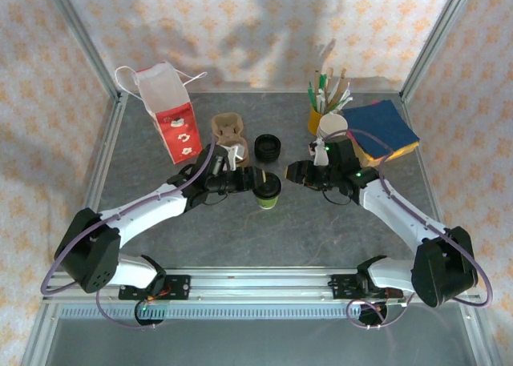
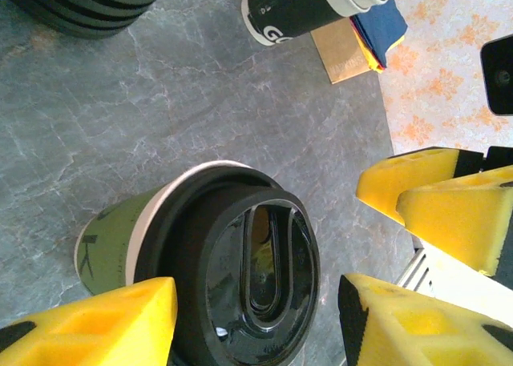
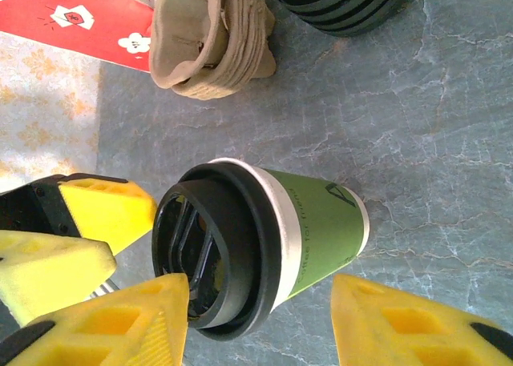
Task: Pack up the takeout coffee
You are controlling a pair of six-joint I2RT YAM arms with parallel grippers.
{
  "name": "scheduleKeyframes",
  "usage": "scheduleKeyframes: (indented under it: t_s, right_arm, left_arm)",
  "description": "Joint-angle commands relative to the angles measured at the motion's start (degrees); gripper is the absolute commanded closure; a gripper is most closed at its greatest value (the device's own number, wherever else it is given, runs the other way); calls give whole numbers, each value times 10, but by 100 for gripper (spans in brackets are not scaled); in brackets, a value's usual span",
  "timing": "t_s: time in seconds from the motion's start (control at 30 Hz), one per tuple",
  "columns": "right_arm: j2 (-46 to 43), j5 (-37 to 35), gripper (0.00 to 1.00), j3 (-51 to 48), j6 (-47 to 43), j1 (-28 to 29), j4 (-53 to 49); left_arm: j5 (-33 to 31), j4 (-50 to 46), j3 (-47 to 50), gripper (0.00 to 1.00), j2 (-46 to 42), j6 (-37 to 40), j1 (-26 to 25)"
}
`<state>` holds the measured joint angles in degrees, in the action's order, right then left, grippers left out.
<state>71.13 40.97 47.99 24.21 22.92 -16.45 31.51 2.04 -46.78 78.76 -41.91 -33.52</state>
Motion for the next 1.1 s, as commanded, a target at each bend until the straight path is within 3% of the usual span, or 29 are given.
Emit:
scheduleKeyframes:
  t_s: [0.0, 0.5, 0.8, 1.07]
  right_arm:
    - [-6, 9, 51, -7, 7, -2, 18]
    - [0, 34, 51, -36, 21, -2, 51]
    - [31, 24, 50, -26, 14, 13, 62]
    - [59, 25, 50, -14, 11, 25, 72]
  left_arm:
    - [6, 19, -8, 43, 14, -2, -10]
    - [-26, -5, -32, 38, -2, 5, -12]
    - [-113, -48, -35, 21, -20, 39, -8]
    - [-81, -23, -33, 27, 23, 36, 4]
